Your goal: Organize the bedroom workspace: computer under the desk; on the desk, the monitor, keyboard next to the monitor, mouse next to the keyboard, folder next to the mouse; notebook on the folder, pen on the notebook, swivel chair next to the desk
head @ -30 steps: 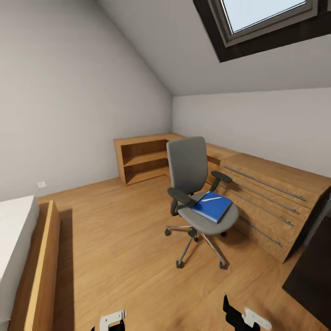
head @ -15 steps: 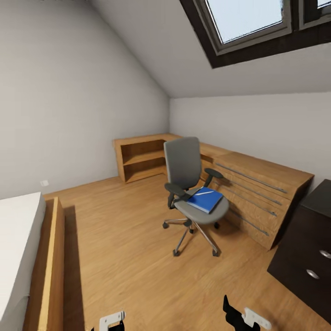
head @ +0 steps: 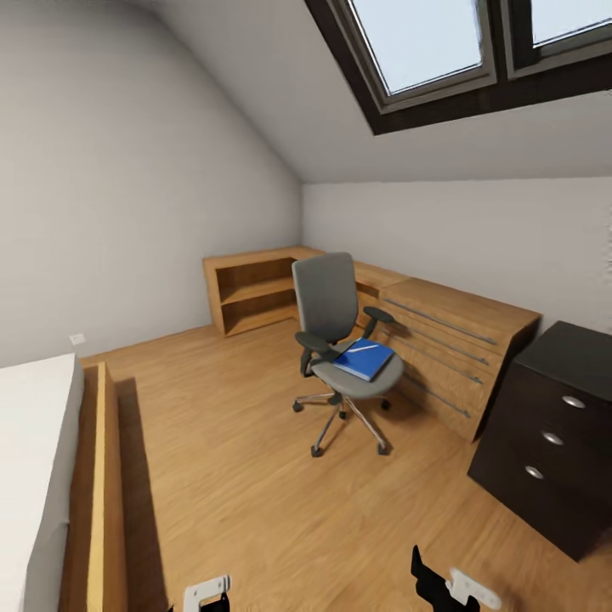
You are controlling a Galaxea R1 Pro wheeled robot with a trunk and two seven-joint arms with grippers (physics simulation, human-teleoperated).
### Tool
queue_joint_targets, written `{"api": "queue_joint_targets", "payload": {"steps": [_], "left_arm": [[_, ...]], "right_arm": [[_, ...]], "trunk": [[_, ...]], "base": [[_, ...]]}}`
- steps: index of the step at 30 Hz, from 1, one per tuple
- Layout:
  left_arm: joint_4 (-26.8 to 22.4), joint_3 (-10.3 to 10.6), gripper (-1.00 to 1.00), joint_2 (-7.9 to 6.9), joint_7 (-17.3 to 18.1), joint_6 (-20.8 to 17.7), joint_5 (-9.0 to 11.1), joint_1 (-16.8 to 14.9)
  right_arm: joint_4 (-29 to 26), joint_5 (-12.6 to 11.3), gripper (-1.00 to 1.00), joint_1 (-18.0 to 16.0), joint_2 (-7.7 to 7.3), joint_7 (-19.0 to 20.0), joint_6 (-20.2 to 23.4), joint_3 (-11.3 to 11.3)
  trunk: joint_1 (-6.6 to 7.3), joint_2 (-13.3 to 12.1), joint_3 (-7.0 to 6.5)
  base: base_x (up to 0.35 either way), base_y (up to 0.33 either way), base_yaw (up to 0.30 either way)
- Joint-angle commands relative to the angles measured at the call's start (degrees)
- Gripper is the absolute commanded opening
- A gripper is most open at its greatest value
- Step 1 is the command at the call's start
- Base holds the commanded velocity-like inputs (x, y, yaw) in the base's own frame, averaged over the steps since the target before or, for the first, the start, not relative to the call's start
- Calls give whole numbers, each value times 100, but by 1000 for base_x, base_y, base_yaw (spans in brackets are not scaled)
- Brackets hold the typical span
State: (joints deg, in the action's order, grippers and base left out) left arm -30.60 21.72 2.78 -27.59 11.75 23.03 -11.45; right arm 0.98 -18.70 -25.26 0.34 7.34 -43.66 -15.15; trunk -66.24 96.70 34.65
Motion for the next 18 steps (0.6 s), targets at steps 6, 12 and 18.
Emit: {"api": "queue_joint_targets", "payload": {"steps": [6, 12, 18], "left_arm": [[6, 29, 100, -6, -13, 54, 70, -6], [3, 12, 100, -9, -3, 63, 77, -6], [2, 13, 100, -6, -16, 69, 77, -6]], "right_arm": [[8, -55, 100, -5, 5, 57, -20, -24], [8, -55, 100, -5, 5, 61, -20, -23], [0, -54, 100, -5, 2, 65, -20, -23]], "trunk": [[136, -239, -103], [268, -479, -210], [400, -720, -318]], "base": [[-338, 45, -162], [-339, 116, -262], [-339, 128, -283]]}}
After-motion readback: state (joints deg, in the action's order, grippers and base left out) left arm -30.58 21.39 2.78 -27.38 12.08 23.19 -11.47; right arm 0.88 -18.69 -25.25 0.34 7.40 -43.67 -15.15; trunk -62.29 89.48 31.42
